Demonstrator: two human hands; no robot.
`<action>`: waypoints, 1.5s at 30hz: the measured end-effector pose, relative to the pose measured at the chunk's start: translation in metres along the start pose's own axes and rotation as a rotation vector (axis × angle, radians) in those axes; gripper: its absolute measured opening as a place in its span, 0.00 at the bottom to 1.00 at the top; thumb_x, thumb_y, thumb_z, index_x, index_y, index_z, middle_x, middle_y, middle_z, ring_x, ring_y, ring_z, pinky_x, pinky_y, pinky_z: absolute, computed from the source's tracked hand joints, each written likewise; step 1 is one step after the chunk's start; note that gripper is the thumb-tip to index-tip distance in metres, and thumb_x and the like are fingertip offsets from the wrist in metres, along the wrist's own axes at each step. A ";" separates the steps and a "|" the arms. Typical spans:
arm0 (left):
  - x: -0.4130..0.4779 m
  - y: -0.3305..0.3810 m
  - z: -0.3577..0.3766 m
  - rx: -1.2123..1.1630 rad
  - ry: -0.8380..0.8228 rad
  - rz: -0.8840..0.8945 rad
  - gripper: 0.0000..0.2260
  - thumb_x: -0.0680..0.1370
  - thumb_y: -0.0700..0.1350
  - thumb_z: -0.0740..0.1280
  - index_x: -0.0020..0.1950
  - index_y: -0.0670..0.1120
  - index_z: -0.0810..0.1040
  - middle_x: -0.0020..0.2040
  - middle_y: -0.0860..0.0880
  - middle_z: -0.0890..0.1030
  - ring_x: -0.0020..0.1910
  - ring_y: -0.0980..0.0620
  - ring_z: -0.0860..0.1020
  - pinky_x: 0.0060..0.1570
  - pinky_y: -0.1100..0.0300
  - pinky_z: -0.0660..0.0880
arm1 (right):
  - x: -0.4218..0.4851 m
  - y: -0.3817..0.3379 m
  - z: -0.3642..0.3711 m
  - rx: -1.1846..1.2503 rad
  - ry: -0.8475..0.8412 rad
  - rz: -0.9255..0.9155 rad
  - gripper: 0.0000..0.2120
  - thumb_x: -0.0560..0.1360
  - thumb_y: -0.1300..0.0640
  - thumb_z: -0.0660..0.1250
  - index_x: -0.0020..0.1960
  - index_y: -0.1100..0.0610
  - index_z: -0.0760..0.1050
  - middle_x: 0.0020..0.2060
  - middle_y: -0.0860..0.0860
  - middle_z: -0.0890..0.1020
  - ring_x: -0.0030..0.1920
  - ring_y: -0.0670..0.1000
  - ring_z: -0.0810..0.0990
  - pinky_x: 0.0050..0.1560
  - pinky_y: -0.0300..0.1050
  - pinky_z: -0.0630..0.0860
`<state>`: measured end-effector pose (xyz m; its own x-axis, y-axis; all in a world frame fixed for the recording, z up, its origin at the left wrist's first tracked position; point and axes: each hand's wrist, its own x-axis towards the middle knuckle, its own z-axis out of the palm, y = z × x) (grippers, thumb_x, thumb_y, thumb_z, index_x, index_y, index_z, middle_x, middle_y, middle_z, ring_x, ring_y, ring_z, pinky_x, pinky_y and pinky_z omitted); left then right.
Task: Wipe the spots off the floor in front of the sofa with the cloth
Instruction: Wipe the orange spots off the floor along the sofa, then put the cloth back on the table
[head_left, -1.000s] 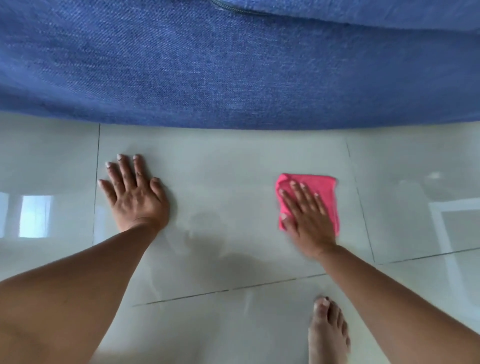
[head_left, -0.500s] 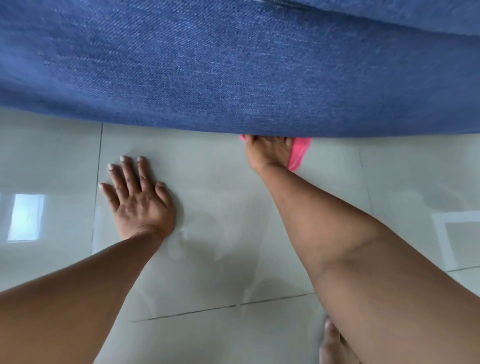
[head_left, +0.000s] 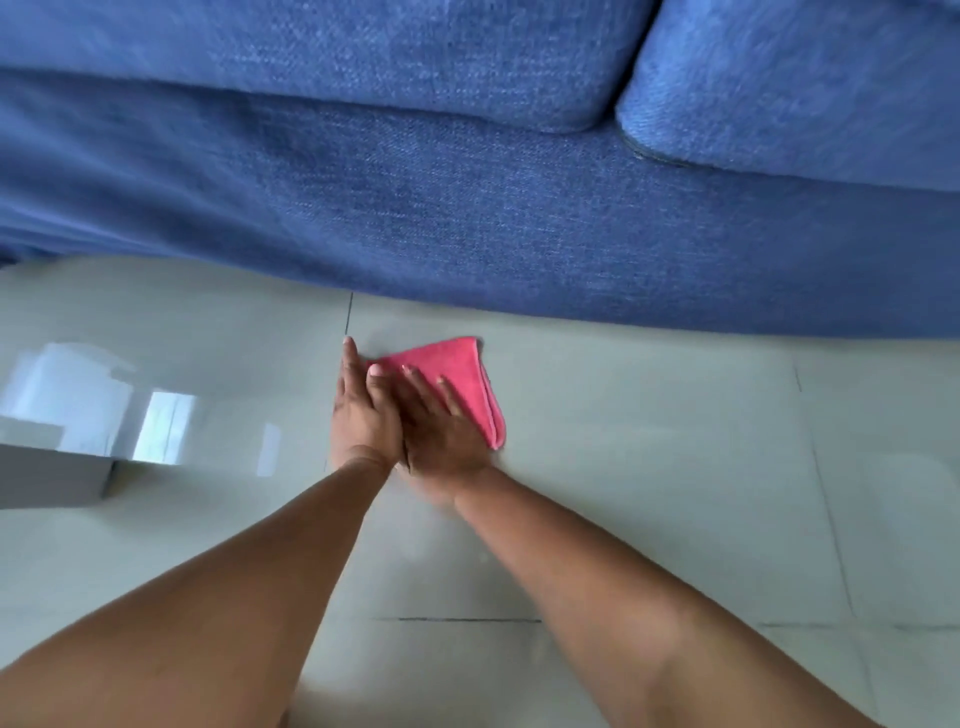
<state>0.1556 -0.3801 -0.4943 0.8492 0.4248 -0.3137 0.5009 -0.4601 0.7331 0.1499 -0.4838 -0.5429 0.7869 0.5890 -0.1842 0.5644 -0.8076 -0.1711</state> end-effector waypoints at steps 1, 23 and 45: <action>-0.001 0.003 -0.007 -0.011 -0.017 -0.053 0.24 0.84 0.51 0.49 0.80 0.52 0.51 0.78 0.45 0.61 0.75 0.42 0.63 0.72 0.52 0.59 | -0.015 -0.008 0.005 0.036 0.013 -0.064 0.27 0.80 0.44 0.51 0.78 0.48 0.56 0.80 0.50 0.54 0.79 0.54 0.47 0.77 0.55 0.40; -0.120 0.148 -0.246 -0.555 -0.617 -0.273 0.12 0.75 0.46 0.71 0.55 0.41 0.80 0.51 0.46 0.82 0.47 0.50 0.80 0.46 0.58 0.77 | -0.131 -0.079 -0.306 1.979 -0.110 0.432 0.35 0.66 0.43 0.78 0.66 0.60 0.76 0.62 0.61 0.80 0.63 0.60 0.79 0.67 0.60 0.71; -0.188 0.127 -0.670 -0.422 -0.317 0.000 0.30 0.60 0.47 0.82 0.61 0.46 0.82 0.54 0.49 0.84 0.49 0.54 0.82 0.51 0.64 0.80 | -0.066 -0.376 -0.472 1.721 0.001 0.045 0.01 0.76 0.63 0.69 0.47 0.60 0.79 0.37 0.55 0.84 0.35 0.52 0.83 0.33 0.43 0.80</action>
<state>-0.0527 0.0042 0.0622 0.8906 0.1380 -0.4334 0.4460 -0.0781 0.8916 0.0033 -0.2335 -0.0090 0.7937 0.5680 -0.2176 -0.3517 0.1367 -0.9261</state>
